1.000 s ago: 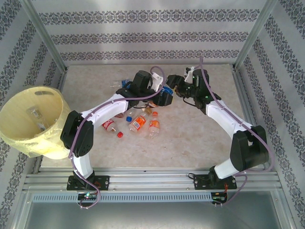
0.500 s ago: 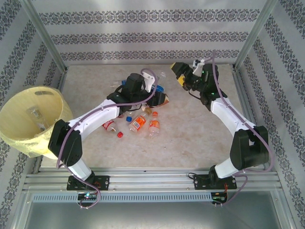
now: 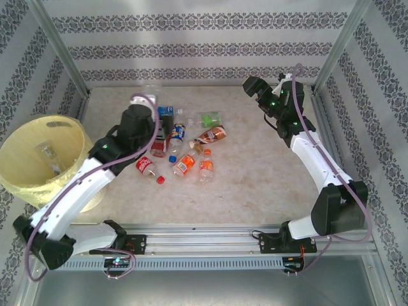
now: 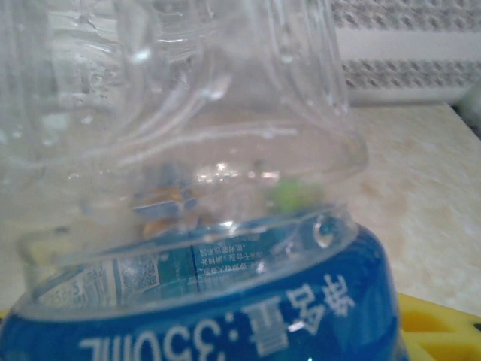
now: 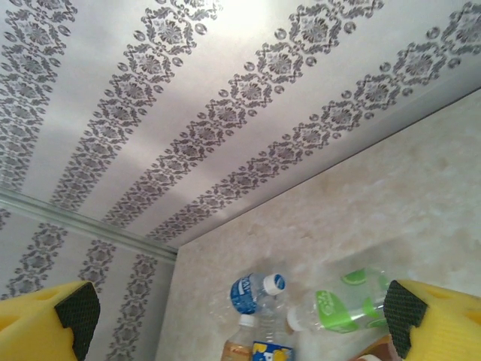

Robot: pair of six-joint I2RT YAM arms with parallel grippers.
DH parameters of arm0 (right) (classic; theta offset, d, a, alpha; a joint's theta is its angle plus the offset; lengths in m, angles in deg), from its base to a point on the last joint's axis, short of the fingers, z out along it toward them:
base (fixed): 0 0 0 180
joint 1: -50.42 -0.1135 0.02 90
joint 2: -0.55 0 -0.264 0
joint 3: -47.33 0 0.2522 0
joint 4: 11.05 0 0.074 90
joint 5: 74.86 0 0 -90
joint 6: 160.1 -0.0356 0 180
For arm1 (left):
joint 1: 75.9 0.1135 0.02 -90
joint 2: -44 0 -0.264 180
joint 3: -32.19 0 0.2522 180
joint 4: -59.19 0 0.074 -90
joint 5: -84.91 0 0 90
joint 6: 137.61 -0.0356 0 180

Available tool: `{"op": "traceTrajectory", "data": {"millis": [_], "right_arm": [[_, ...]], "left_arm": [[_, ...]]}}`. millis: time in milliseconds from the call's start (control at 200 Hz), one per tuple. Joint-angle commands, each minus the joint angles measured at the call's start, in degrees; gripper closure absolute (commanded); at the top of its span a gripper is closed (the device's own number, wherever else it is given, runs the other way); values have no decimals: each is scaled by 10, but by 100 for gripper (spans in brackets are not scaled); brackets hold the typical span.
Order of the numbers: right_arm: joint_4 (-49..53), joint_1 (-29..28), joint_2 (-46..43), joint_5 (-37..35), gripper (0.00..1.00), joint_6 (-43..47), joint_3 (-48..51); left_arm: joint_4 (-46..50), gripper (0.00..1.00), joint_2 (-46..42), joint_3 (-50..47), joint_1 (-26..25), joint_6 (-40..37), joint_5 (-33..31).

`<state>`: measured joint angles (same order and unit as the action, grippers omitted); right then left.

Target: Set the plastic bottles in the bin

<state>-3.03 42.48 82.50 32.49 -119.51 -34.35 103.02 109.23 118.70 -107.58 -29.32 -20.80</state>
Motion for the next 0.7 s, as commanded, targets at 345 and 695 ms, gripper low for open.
{"op": "traceTrajectory", "data": {"millis": [345,695], "right_arm": [[-131,38,-15,60,2,10,71],[-23,-16,-55,7,2,166,44]], "left_arm": [[250,44,-84,50,198,79,-112],[199,45,-66,93,312,54,-91]]}}
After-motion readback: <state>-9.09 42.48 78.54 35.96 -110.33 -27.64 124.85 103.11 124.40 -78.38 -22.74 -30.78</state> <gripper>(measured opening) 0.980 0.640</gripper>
